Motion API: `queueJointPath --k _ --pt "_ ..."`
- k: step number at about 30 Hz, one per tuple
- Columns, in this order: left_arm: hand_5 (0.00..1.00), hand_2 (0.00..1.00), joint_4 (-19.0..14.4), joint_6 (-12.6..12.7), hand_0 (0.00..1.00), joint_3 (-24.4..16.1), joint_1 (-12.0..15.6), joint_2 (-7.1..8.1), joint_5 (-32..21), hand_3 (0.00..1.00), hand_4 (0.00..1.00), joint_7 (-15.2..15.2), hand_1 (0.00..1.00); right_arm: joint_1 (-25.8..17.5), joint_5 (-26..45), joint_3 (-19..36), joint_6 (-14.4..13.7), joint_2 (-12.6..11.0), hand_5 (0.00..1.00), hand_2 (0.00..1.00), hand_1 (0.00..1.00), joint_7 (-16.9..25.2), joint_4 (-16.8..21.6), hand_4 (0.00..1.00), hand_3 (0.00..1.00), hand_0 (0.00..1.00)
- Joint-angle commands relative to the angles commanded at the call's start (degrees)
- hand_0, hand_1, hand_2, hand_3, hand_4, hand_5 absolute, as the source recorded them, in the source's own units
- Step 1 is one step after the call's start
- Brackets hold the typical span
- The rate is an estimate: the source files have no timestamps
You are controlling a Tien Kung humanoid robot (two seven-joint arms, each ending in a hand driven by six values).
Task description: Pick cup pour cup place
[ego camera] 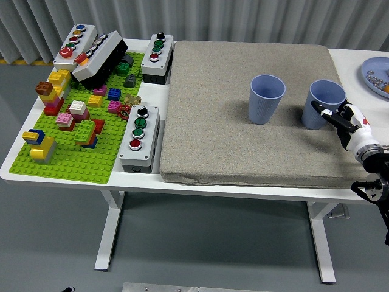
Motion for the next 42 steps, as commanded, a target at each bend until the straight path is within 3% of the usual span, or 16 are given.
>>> queueJointPath --k 22,23,28,29,36,42 --pt "0.998 0.812 0.00 -0.08 0.806 0.05 0.04 0.06 0.07 0.723 0.515 0.06 0.752 -0.19 0.23 0.25 -1.10 0.16 0.383 0.542 0.664 0.65 0.92 0.784 0.615 0.785" --pt "0.998 0.812 0.00 -0.08 0.806 0.06 0.07 0.06 0.07 0.723 0.515 0.06 0.752 -0.22 0.27 0.20 -1.61 0.19 0.212 0.515 0.628 0.94 1.04 0.698 0.569 0.725" --pt "0.998 0.812 0.00 -0.06 0.806 0.06 0.06 0.06 0.04 0.723 0.515 0.08 0.752 -0.22 0.46 0.14 -3.76 0.26 0.212 0.515 0.628 2.06 1.52 0.698 0.569 0.725" --pt "0.998 0.811 0.00 -0.07 0.806 0.08 0.06 0.06 0.05 0.722 0.516 0.08 0.752 -0.23 0.51 0.19 -3.86 0.26 0.135 0.483 0.588 2.12 1.56 0.668 0.524 0.669" --pt "0.998 0.810 0.00 -0.06 0.806 0.07 0.23 0.08 0.11 0.722 0.516 0.10 0.751 -0.76 -0.91 0.50 -5.06 0.40 0.137 0.477 0.582 2.25 3.43 0.668 0.521 0.662" --pt "0.998 0.810 0.00 -0.07 0.806 0.05 0.45 0.13 0.16 0.722 0.516 0.12 0.751 -1.09 -6.10 0.22 -6.96 0.16 0.138 0.477 0.583 1.83 7.42 0.668 0.527 0.667"
